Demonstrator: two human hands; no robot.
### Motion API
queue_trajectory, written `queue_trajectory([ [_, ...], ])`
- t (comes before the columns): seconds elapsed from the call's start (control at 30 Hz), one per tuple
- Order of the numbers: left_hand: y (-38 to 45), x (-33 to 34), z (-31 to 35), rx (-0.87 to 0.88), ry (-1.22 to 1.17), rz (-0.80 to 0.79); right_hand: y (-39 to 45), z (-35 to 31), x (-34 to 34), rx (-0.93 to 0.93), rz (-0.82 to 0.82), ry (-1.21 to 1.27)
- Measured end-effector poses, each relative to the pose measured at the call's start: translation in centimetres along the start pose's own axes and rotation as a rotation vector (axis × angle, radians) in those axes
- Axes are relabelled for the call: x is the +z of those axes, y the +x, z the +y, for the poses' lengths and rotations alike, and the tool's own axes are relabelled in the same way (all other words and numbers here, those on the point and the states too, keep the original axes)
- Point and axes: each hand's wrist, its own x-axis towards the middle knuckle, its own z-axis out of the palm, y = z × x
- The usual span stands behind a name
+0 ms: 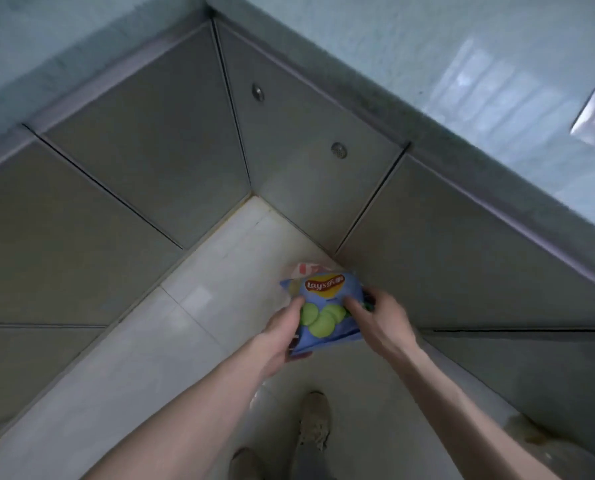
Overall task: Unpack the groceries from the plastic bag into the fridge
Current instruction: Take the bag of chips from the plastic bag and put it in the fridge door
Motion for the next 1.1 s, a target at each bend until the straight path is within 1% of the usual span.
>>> queue_trajectory([
  [0.1,-6.7,-0.1,2.0,0.025,0.009,-0.054,-5.1,-3.9,-3.7,-0.005,0.023,0.023],
  [0.17,-11.1,-0.1,3.3,0.053,-0.049,-0.081,-8.4,-6.1,-6.0,-0.035,0.035,0.075],
  [0.23,-15.5,-0.1,4.5,0.096,-0.116,-0.069,-11.7,-8.1,-8.2,-0.076,0.051,0.151],
  [0.33,-22.0,-0.8,5.6,0.192,-0.144,-0.023,-16.8,-11.5,-10.9,-0.155,0.072,0.203],
  [0.43,-28.1,-1.8,6.2,0.309,-0.174,-0.007,-21.9,-14.6,-13.0,-0.237,0.051,0.213],
  [0.53,-32.7,-3.3,6.1,0.46,-0.155,0.083,-26.0,-17.2,-14.4,-0.324,0.059,0.244],
  [0.63,-37.0,-4.3,5.7,0.627,-0.16,0.14,-29.2,-19.8,-15.3,-0.368,0.073,0.296],
  [0.7,-39.9,-4.8,5.7,0.712,-0.181,0.15,-30.8,-21.7,-15.9,-0.385,0.087,0.312],
  [0.87,-45.5,-6.0,4.9,0.832,-0.22,0.139,-33.3,-25.6,-17.3,-0.389,0.059,0.291],
  [1.03,-49.3,-6.8,4.4,0.91,-0.299,0.166,-34.1,-28.5,-18.0,-0.375,-0.081,0.338],
  [1.1,-50.8,-7.0,4.3,0.938,-0.335,0.19,-34.3,-29.3,-17.8,-0.405,-0.162,0.357],
])
